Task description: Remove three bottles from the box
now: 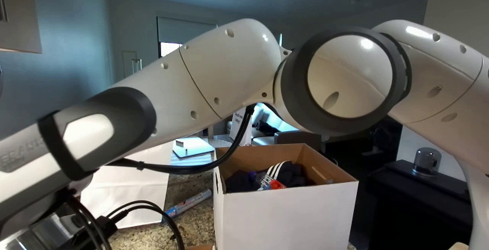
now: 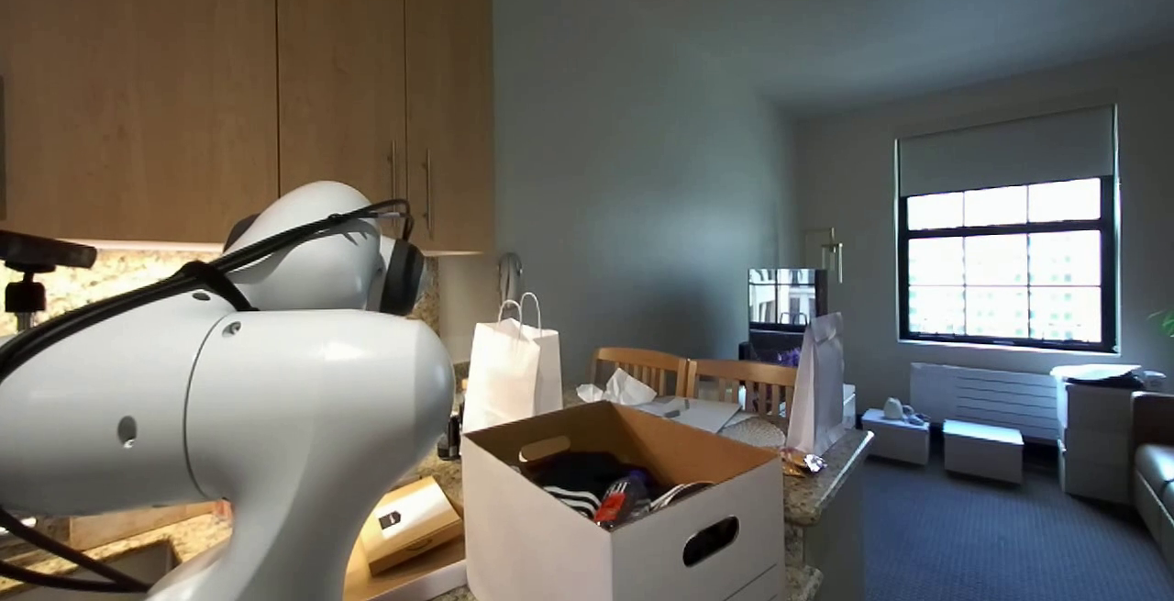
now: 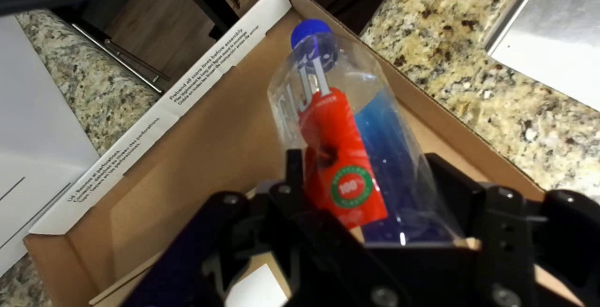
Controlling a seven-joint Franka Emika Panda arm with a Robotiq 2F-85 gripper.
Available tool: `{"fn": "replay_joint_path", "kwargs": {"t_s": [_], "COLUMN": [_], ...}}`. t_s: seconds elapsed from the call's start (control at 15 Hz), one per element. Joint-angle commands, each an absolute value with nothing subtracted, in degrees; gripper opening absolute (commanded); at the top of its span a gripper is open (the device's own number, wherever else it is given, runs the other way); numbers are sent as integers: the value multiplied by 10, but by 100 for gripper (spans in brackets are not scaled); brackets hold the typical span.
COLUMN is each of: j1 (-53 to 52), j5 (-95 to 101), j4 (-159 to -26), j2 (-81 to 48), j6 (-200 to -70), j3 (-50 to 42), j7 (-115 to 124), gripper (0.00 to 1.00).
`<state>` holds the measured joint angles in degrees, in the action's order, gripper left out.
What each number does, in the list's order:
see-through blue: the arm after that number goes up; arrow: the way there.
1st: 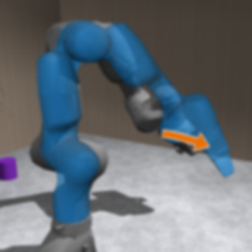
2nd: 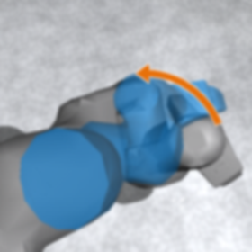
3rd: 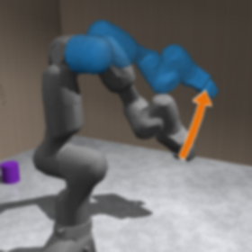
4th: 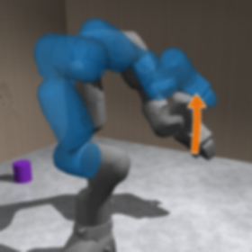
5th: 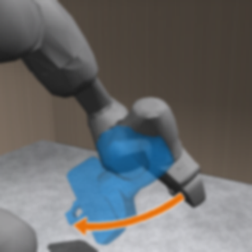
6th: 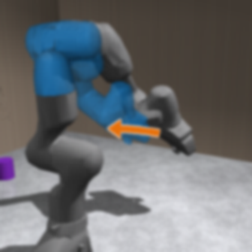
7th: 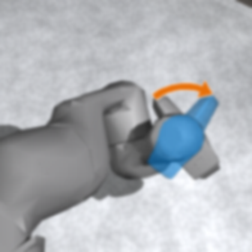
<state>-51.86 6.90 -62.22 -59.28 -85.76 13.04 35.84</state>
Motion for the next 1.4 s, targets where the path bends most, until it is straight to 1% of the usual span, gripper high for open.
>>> {"fn": "replay_joint_path", "kwargs": {"t_s": [0.0, 0.07, 0.13, 0.27, 0.53, 0.87, 1.33], "j1": [-541, -530, -529, -522, -497, -433, -324], "j5": [51, 66, 62, 58, 48, 34, -27], "j4": [-557, -555, -552, -553, -596, -713, -876], "j2": [-615, -616, -612, -600, -536, -416, -265], "j6": [-821, -823, -825, -831, -849, -875, -880], "j3": [109, 128, 130, 135, 145, 144, 148], "j7": [325, 329, 326, 321, 326, 340, 253], "gripper": [93, 98, 99, 100, 100, 100, 100]}}
